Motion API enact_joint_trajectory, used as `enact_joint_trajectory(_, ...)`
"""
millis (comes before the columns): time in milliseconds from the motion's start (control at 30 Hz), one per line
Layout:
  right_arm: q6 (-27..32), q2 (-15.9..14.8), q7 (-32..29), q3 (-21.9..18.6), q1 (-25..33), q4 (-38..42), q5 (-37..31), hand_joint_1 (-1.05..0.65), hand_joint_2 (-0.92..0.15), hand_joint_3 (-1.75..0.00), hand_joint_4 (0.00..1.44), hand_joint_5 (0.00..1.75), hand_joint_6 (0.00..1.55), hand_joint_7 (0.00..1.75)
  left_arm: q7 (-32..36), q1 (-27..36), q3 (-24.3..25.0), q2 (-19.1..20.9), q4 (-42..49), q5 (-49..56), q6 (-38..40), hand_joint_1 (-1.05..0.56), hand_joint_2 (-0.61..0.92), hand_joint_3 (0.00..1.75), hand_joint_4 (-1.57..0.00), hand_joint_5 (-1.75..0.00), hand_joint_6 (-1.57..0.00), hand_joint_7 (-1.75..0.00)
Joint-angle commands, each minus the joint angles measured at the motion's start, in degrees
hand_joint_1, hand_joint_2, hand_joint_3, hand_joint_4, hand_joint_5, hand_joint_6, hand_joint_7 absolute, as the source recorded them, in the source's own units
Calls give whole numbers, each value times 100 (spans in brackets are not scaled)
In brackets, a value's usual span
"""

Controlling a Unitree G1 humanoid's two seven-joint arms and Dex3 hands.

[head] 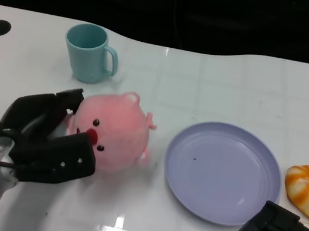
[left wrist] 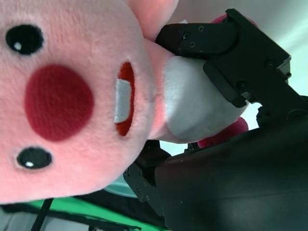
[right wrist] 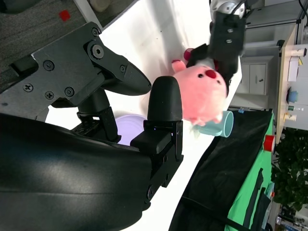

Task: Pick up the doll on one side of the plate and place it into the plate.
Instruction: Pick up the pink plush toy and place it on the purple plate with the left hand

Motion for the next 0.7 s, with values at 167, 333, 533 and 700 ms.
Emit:
enact_joint_trajectory(167, -64, -61, 8, -30, -39, 60, 14, -20, -55, -114, 64, 175, 52, 146, -938, 472, 522, 26, -1705, -559, 830, -11, 38, 139, -96, -175, -75, -175)
enact_joint_trajectory(333, -92, -56, 14, -14, -53, 92, 5, -20, -55, -113, 64, 175, 52, 146, -1358, 425, 458, -185, -2423, -514, 1450, -12, 35, 142, -97, -175, -78, -175)
enact_joint_trajectory(533, -84, -33, -11, 54, -46, 82, -31, -20, -56, -112, 64, 175, 52, 146, -1547, 113, 148, -546, -2724, -215, 1818, -15, 38, 140, -97, -175, -78, -175)
enact_joint_trajectory(700, -60, -29, -36, 112, -28, 27, -67, -21, -56, -111, 64, 175, 52, 146, -1529, -262, -71, -937, -2445, -81, 1938, -19, 42, 132, -98, -175, -77, -175)
